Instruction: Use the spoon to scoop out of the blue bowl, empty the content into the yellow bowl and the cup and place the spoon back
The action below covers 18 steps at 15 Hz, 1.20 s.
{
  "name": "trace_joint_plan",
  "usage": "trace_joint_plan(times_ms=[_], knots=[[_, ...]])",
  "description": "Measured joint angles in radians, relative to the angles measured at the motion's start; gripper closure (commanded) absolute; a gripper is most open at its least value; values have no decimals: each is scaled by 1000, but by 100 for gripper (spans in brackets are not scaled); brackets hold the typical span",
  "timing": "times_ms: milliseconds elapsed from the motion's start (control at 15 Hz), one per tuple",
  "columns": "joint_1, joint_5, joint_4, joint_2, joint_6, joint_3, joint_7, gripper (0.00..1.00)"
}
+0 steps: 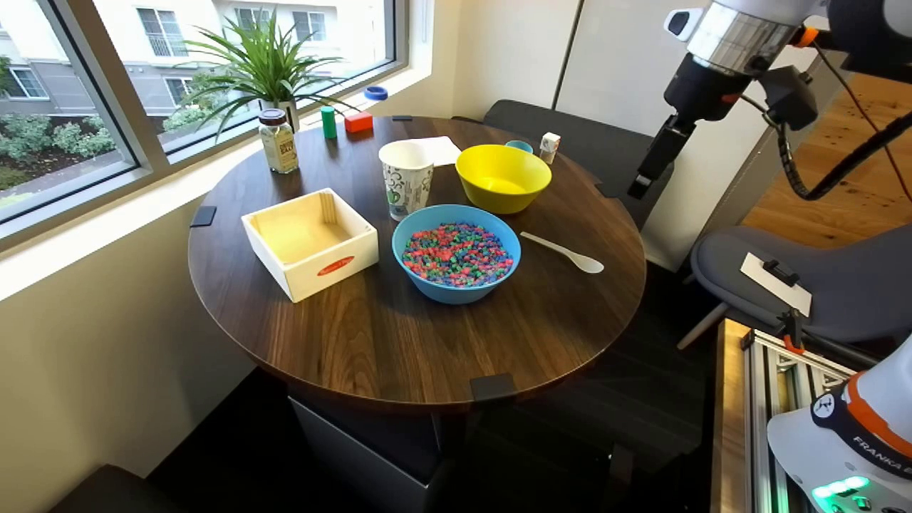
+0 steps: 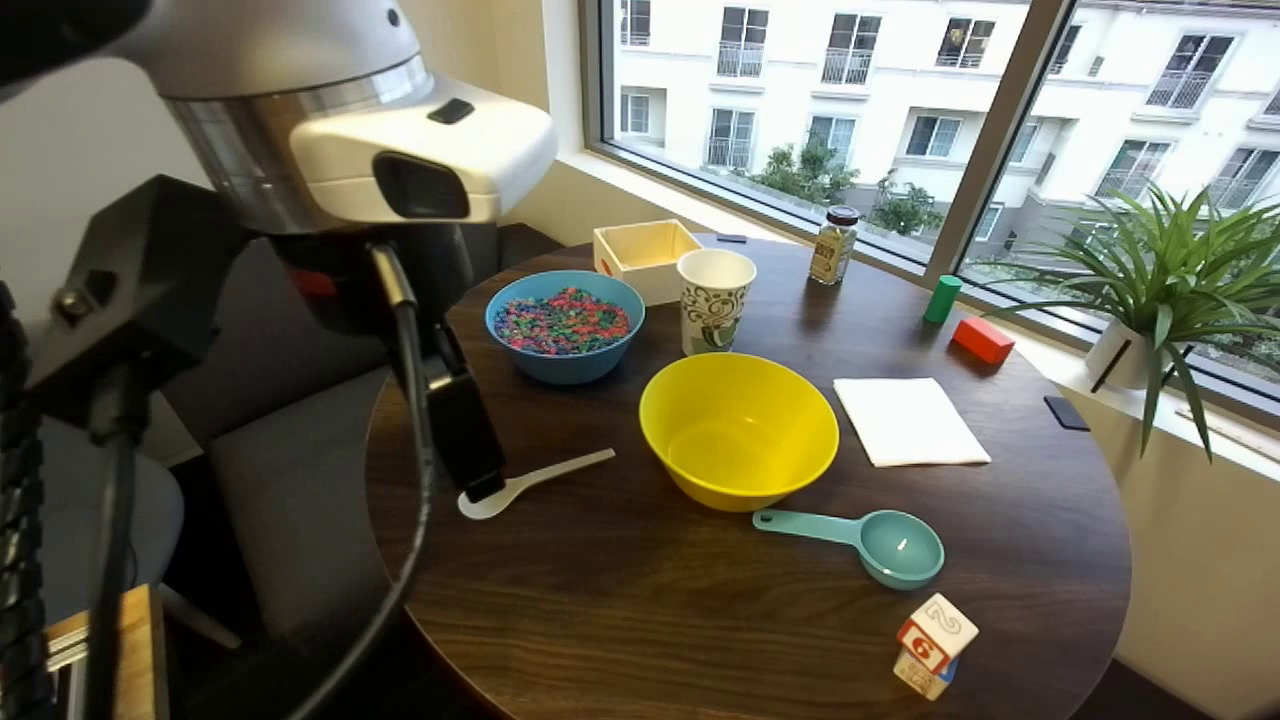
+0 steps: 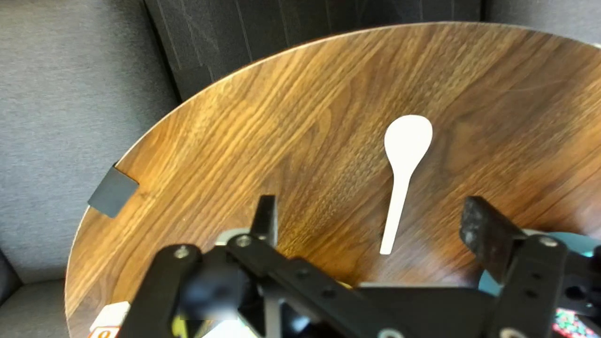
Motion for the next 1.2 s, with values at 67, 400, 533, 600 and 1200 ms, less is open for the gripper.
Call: trace_joint_plan(times_ms=[67, 400, 533, 600, 1200], knots=[[0, 3, 1, 18, 30, -4, 0, 0], [4, 8, 5, 121, 156, -3, 1, 0], [6, 8, 14, 162, 175, 2, 1, 0], [6, 8, 20, 175, 176, 3, 1, 0], [6, 8, 24, 199, 187, 26, 57, 0]])
